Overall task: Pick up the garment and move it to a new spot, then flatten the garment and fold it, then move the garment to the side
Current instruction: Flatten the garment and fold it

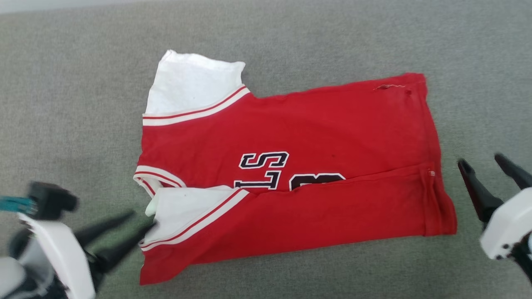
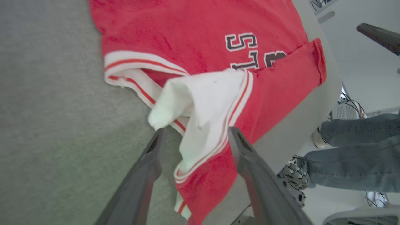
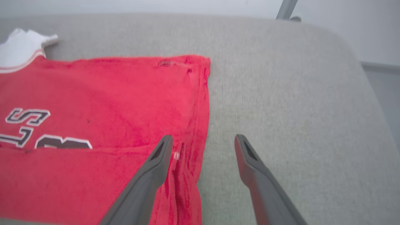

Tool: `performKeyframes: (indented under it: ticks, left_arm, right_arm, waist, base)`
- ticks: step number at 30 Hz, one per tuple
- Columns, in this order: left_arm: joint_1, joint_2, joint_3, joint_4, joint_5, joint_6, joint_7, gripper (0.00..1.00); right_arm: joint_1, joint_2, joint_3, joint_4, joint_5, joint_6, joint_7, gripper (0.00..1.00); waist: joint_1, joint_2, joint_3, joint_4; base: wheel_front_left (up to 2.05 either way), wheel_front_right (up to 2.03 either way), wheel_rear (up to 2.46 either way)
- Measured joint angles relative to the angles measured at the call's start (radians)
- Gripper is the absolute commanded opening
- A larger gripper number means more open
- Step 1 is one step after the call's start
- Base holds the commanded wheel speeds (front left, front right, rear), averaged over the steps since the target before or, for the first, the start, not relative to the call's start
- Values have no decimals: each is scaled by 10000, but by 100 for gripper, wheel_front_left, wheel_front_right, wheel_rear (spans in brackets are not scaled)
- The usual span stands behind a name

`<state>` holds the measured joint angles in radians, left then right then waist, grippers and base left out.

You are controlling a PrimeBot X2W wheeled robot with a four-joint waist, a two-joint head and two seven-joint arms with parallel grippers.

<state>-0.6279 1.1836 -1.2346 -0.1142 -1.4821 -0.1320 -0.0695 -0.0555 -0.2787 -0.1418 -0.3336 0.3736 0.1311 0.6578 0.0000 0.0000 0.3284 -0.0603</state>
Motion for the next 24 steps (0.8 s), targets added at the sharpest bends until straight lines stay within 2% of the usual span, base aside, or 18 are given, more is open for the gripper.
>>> performKeyframes:
  ticks: [5,10,13,19,24]
  left_arm:
    - [-12,-4,493,1390,-75,23,-1116,100]
    - [-645,-566,1062,2706,113,263,-1522,100]
    - [-1341,-901,1430,3517,263,311,-1592,100]
    - [-2949,-1390,1561,5060,897,259,-614,100]
    - [-4131,-1584,1379,6307,1229,92,859,100]
  right_arm:
    - [-365,412,631,412,-610,-2,-2460,100]
    - [-429,1043,1064,798,-1118,2,-4604,100]
    - [-536,1450,1172,897,-1338,-2,-5411,100]
    - [-794,1906,1653,1145,-1476,-2,-6126,100]
    - [-823,2127,2025,1425,-1375,-2,-6550,100]
  waist:
    - [0,0,-342,-241]
    - [0,0,-514,-757]
    - [0,0,-495,-1122]
    - [-1,0,-164,-1936]
    - [0,0,329,-2604]
  base:
    - [0,0,0]
    - [0,0,0]
    - [0,0,0]
    - [0,0,0]
    - [0,0,0]
